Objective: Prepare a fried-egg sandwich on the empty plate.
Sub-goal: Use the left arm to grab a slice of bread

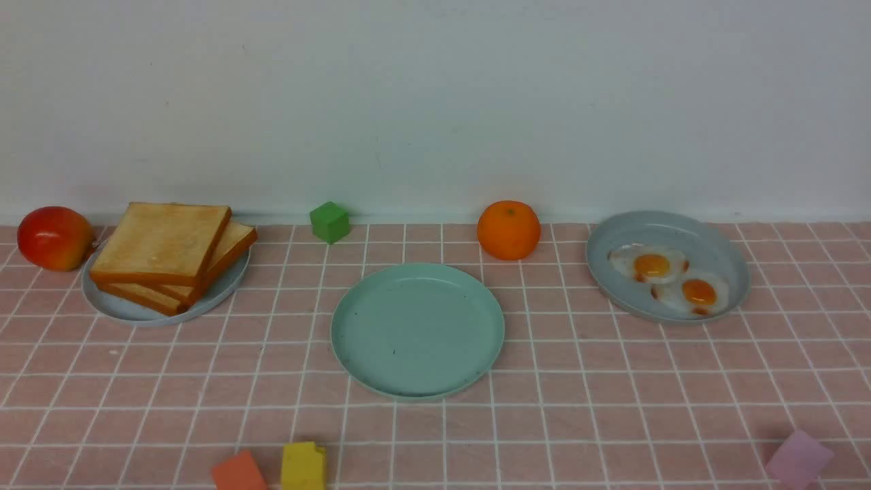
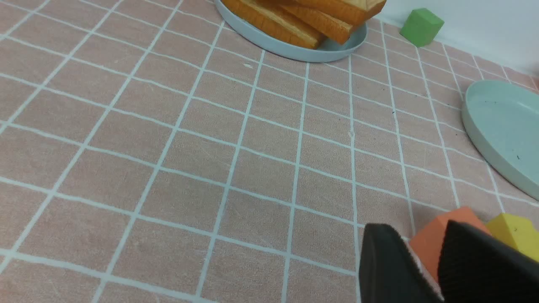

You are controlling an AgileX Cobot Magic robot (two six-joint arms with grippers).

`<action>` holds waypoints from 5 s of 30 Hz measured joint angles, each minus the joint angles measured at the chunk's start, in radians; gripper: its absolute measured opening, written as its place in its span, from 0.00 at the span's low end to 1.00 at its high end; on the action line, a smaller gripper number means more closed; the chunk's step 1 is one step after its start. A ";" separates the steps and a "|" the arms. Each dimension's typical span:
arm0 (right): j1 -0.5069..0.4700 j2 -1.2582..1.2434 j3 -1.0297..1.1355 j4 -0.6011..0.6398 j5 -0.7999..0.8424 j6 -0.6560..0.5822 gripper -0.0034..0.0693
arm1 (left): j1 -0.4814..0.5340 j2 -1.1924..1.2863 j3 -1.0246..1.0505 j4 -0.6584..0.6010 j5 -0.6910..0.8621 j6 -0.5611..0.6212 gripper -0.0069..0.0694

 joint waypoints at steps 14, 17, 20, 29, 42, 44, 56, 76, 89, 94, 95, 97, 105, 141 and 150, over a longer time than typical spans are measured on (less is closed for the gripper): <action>0.000 0.000 0.000 0.000 0.000 0.000 0.38 | 0.000 0.000 0.000 0.001 0.000 0.000 0.39; 0.000 0.000 0.000 0.000 0.000 0.000 0.38 | 0.000 0.000 0.000 0.001 0.000 0.000 0.39; 0.000 0.000 0.000 0.000 0.000 0.000 0.38 | 0.000 0.000 0.001 -0.024 -0.023 -0.009 0.39; 0.000 0.000 0.000 0.000 0.000 0.000 0.38 | 0.000 0.000 0.001 -0.458 -0.274 -0.206 0.40; 0.000 0.000 0.000 0.000 0.000 0.000 0.38 | -0.001 0.215 -0.285 -0.427 -0.039 -0.027 0.23; 0.000 0.000 0.000 0.000 0.000 0.000 0.38 | -0.030 0.345 -0.404 -0.390 0.058 0.090 0.18; 0.000 0.000 0.009 0.176 -0.063 0.107 0.38 | -0.259 0.798 -0.811 -0.249 0.439 0.227 0.14; 0.000 0.320 -0.640 0.347 0.466 -0.131 0.06 | -0.262 1.114 -0.931 -0.270 0.476 0.306 0.07; 0.198 0.559 -0.881 0.324 0.604 -0.285 0.04 | -0.262 1.469 -1.209 0.013 0.469 0.167 0.07; 0.209 0.558 -0.881 0.319 0.597 -0.308 0.04 | -0.220 1.656 -1.374 0.086 0.453 0.118 0.09; 0.209 0.556 -0.881 0.313 0.597 -0.311 0.04 | -0.196 1.723 -1.449 0.102 0.472 0.110 0.12; 0.209 0.553 -0.888 0.306 0.598 -0.314 0.04 | -0.165 1.801 -1.531 0.118 0.520 0.106 0.18; 0.209 0.550 -0.922 0.287 0.570 -0.314 0.05 | -0.152 1.929 -1.724 0.134 0.632 0.111 0.36; 0.209 0.550 -0.922 0.254 0.504 -0.314 0.07 | -0.176 2.133 -1.798 0.390 0.290 0.084 0.60; 0.209 0.550 -0.921 0.287 0.559 -0.301 0.08 | -0.177 2.221 -1.805 0.587 0.216 -0.092 0.61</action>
